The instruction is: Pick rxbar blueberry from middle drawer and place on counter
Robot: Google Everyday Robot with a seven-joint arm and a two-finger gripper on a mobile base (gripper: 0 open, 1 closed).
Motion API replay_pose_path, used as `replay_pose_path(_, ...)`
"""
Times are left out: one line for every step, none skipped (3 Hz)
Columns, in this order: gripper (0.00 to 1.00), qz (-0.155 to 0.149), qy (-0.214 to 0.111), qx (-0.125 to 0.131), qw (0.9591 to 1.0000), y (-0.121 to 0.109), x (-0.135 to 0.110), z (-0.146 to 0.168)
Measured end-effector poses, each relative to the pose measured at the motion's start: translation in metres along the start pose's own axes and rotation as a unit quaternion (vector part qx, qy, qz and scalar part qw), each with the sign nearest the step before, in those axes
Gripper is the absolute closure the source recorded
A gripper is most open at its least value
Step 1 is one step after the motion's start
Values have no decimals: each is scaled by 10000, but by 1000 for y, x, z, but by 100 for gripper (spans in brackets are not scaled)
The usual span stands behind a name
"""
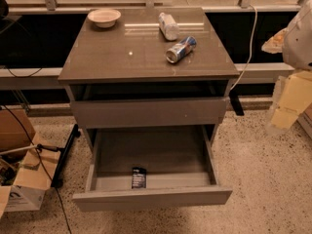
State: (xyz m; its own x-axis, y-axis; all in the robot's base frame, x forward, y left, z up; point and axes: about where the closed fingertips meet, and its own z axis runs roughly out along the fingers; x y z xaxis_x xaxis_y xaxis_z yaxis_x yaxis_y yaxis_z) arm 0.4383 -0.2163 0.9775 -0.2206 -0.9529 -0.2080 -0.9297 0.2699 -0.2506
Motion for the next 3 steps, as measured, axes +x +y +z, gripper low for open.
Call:
replay_pose_path(0,5,-8,13,10000,0,0,0)
replay_pose_path(0,281,-39,6,9996,-6,-4,11)
replay_pose_path(0,859,-87,-41,9963,-19,-5,48)
